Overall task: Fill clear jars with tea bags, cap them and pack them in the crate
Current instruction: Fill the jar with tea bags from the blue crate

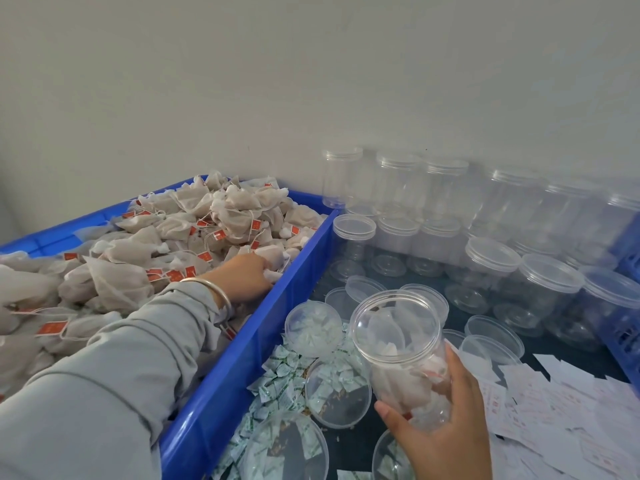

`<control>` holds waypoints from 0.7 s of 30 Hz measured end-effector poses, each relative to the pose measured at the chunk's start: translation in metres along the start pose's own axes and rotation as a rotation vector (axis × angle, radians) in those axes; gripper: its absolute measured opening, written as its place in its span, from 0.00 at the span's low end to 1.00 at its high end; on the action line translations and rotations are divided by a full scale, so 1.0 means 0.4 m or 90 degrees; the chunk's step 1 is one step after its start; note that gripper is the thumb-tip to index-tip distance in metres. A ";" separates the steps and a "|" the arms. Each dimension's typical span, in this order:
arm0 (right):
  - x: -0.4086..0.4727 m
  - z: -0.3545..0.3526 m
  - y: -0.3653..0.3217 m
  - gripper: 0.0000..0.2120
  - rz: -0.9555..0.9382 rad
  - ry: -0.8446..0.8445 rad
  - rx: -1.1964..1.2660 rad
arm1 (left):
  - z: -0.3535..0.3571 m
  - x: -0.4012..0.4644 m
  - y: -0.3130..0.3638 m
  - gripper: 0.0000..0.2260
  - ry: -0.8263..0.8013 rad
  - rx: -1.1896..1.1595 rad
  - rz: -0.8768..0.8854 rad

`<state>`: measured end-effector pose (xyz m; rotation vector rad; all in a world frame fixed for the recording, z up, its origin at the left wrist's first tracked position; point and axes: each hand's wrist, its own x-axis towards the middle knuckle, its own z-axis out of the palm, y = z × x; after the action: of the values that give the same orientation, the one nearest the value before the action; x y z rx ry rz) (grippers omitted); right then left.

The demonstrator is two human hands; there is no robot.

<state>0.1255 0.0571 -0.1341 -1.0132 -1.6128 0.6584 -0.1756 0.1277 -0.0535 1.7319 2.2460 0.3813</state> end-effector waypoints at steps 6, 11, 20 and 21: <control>0.003 -0.003 0.005 0.51 0.018 0.008 -0.001 | -0.033 -0.011 -0.012 0.06 0.078 -0.133 -0.048; 0.002 0.001 0.002 0.53 0.001 0.012 -0.020 | -0.085 -0.024 0.001 0.02 0.144 -0.644 -0.108; -0.011 0.003 0.025 0.53 0.026 0.004 -0.028 | -0.133 -0.114 0.109 0.06 -0.134 -0.963 0.057; -0.013 0.003 0.027 0.53 0.018 0.004 -0.037 | -0.129 -0.127 0.128 0.08 -0.182 -0.943 0.099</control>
<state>0.1279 0.0580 -0.1458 -1.0822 -1.6232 0.6300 -0.1368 0.0891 0.0162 0.9604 0.9646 1.2769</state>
